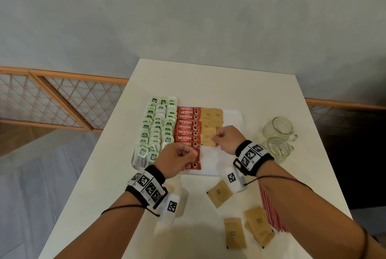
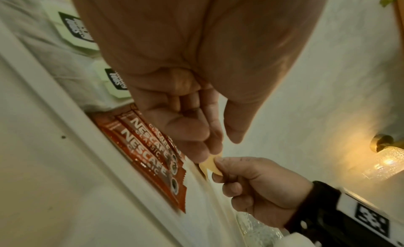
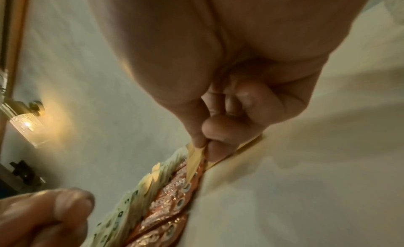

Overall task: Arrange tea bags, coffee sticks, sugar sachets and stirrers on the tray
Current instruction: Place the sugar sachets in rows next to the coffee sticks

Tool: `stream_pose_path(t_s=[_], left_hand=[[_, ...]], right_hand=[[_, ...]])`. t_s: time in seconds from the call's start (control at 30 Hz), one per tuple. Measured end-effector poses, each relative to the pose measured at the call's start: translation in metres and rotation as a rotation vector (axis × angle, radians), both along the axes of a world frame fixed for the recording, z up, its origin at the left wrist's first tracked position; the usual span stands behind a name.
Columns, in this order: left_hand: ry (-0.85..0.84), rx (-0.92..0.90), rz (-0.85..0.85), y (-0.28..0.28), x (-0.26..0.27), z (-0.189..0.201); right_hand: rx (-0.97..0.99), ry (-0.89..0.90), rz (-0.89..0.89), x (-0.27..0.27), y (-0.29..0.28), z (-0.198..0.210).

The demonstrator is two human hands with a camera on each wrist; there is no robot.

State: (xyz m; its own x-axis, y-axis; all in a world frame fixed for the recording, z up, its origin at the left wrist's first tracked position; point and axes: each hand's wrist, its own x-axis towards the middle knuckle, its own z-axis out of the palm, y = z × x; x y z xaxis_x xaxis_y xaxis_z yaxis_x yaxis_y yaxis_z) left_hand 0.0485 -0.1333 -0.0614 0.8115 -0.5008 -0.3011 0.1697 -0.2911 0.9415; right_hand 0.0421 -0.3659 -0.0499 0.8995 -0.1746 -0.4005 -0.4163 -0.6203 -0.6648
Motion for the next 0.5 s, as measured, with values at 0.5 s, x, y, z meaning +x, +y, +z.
stream_pose_path(t_s=[0.5], left_hand=[[-0.359,0.331,-0.295,0.0,-0.03,-0.006]], right_hand=[[-0.146,0.092,0.044,-0.008,0.01,0.013]])
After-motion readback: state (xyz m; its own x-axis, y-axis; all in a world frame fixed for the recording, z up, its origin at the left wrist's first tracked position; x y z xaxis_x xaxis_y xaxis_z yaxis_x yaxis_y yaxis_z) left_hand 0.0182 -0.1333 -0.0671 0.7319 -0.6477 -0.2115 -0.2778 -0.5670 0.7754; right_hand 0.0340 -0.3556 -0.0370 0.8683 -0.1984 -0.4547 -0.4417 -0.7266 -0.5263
